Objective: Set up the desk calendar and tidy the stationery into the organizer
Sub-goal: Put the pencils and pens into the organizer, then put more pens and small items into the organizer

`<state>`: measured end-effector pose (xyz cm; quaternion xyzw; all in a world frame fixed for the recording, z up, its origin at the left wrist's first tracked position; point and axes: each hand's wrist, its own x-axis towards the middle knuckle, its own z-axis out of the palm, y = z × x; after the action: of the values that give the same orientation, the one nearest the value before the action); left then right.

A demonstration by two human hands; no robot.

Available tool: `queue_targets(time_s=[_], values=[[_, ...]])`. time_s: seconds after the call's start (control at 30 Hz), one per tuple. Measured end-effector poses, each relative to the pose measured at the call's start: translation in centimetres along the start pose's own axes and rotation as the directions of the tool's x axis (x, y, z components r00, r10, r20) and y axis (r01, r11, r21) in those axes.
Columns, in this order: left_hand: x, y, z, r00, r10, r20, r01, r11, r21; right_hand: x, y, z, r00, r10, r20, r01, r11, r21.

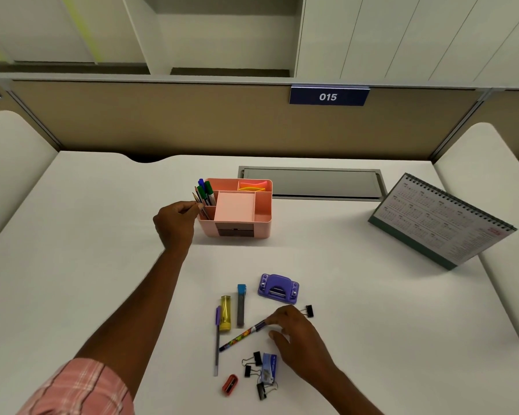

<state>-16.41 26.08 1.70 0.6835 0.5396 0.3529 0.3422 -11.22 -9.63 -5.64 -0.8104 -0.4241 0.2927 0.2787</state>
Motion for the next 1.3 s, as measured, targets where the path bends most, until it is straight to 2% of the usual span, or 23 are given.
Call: queue_targets(time_s=[0.17, 0.27, 0.43, 0.57, 0.63, 0.7, 0.77, 0.87, 0.93, 1.0, 1.13, 1.3], values=[[0.2, -0.1, 0.5, 1.0, 0.004, 0.014, -0.005, 0.999, 0.036, 0.1, -0.3, -0.4, 1.0, -0.013, -0.017, 0.013, 1.0, 0.007], [0.4, -0.6, 0.6, 0.998, -0.064, 0.012, 0.063, 0.997, 0.04, 0.2, -0.4, -0.5, 1.0, 0.0, -0.018, 0.0, 1.0, -0.005], [-1.5, -0.1, -0.1, 0.995, -0.099, 0.004, 0.098, 0.993, 0.065, 0.8, -1.0, -0.7, 1.0, 0.002, 0.003, -0.001, 0.99, -0.139], [-7.1, 1.0, -0.7, 0.999, 0.052, -0.013, -0.049, 0.987, 0.152, 1.2, -1.6, -0.4, 0.998, -0.047, 0.029, 0.053, 0.961, -0.271], [-10.1, 1.1, -1.0, 0.988, 0.141, 0.065, -0.149, 0.977, 0.152, 1.5, -1.8, 0.0, 0.996, -0.078, 0.045, 0.089, 0.938, -0.336], [-12.9, 1.3, -1.2, 0.954, 0.199, 0.225, -0.22, 0.973, 0.071, 1.8, -1.9, 0.0, 0.993, -0.1, 0.062, 0.116, 0.912, -0.394], [-15.3, 1.3, -1.2, 0.882, 0.205, 0.424, -0.221, 0.975, -0.01, 1.7, -1.8, -0.3, 0.991, -0.107, 0.076, 0.13, 0.891, -0.436], [-17.7, 0.5, -1.1, 0.714, 0.174, 0.678, -0.229, 0.973, -0.008, 1.3, -1.7, -1.2, 0.984, -0.154, 0.085, 0.176, 0.862, -0.476], [-18.5, -0.1, -1.1, 0.608, 0.147, 0.78, -0.257, 0.966, 0.018, 1.2, -1.7, -2.0, 0.979, -0.192, 0.075, 0.205, 0.878, -0.432], [-18.9, -0.2, -1.2, 0.552, 0.129, 0.824, -0.258, 0.966, 0.021, 1.1, -1.9, -3.2, 0.982, -0.188, 0.033, 0.188, 0.926, -0.328], [-19.2, 1.0, -1.5, 0.488, 0.159, 0.858, -0.233, 0.971, -0.048, 0.8, -3.5, -5.9, 0.987, -0.146, -0.073, 0.138, 0.984, -0.11], [-19.5, 2.9, -1.8, 0.54, 0.23, 0.81, -0.208, 0.969, -0.137, 0.6, -4.8, -8.2, 0.984, -0.103, -0.147, 0.109, 0.993, 0.036]])
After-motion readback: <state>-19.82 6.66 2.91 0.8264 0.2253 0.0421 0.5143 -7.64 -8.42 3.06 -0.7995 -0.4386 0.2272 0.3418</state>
